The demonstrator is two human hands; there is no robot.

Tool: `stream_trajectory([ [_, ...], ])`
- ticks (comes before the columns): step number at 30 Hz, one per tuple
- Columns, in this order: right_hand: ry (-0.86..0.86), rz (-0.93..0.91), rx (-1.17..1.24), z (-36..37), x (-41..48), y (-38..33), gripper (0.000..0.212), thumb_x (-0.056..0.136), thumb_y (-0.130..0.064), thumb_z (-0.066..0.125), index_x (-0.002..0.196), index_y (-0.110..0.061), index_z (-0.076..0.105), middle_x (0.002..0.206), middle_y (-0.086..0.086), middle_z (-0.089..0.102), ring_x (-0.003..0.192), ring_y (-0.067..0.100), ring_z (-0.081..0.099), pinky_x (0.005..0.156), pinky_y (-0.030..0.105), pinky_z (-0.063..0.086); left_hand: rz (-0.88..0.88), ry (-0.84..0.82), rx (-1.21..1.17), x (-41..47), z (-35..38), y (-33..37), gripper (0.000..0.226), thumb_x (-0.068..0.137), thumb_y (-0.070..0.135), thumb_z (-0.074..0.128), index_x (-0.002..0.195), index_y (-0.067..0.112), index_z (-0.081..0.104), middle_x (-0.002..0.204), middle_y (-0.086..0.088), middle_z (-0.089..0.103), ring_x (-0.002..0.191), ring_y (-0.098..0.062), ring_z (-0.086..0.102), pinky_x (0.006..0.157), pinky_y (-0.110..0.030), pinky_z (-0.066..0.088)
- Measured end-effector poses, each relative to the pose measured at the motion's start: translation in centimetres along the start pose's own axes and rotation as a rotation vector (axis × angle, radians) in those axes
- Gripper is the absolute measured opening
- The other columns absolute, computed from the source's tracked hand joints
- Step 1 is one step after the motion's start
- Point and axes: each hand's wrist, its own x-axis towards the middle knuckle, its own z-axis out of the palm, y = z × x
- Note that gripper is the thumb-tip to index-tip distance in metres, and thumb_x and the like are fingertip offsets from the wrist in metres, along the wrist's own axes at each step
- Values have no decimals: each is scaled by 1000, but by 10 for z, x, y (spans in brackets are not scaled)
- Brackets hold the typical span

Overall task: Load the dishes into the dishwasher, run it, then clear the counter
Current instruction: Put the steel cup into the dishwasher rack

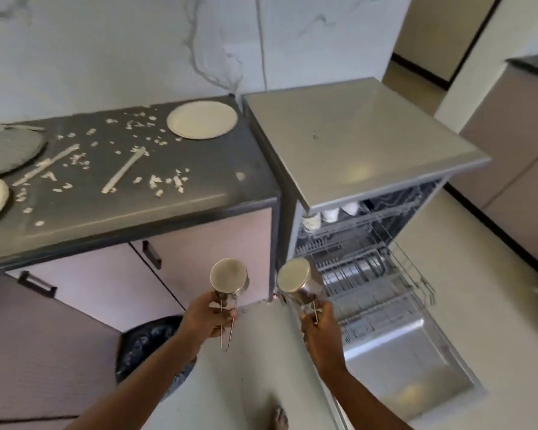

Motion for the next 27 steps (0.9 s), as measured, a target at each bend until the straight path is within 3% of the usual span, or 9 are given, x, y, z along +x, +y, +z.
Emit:
stream_trajectory([
  [6,165,275,177,-23,-10,56,3,96,-9,45,95,-8,48,66,12,58,51,18,50,41,24,36,-126,-43,14,11,58,-44,25,79,-9,63,87,11,51,62,-3,64,54,-16,58,53,-22,46],
  [9,261,413,390,-31,5,78,9,96,-7,41,94,-9,49,60,9,51,47,16,44,37,19,31,-155,-71,76,28,88,-50,23,79,-5,66,86,13,52,65,-2,66,57,-15,59,55,-22,48],
  [14,391,613,466,-35,57,122,21,96,-10,36,88,-9,55,61,10,53,44,17,40,41,20,30,-236,-128,203,83,139,-49,23,80,-3,67,90,11,52,79,-11,65,61,-14,60,52,-19,47],
  [17,396,698,552,-39,94,149,19,93,-2,35,94,-4,53,62,10,54,47,15,39,42,21,26,-257,-156,355,129,168,-53,23,82,-6,62,95,10,51,86,-14,68,61,-15,58,50,-19,44],
  [21,316,780,688,-45,141,180,18,95,2,35,94,-4,52,70,9,63,49,13,36,38,19,24,-212,-155,525,195,201,-58,29,81,-3,65,106,8,55,95,-18,69,68,-19,64,58,-24,50],
  [24,304,868,855,-45,184,204,23,95,8,34,92,-6,52,66,11,65,48,13,47,37,17,33,-148,-128,617,252,225,-63,30,80,-2,66,108,6,59,97,-17,69,81,-25,69,73,-33,57],
  [25,314,893,899,-44,198,211,24,94,10,34,93,-6,52,69,13,63,48,13,49,38,18,36,-133,-125,623,270,233,-65,28,80,-3,64,106,7,60,94,-16,70,81,-25,69,74,-33,58],
  [27,338,917,950,-39,228,228,26,92,13,34,91,-6,52,67,12,61,48,14,49,38,17,39,-133,-134,569,312,252,-71,24,82,-7,58,101,8,60,80,-13,68,66,-20,65,57,-22,56],
])
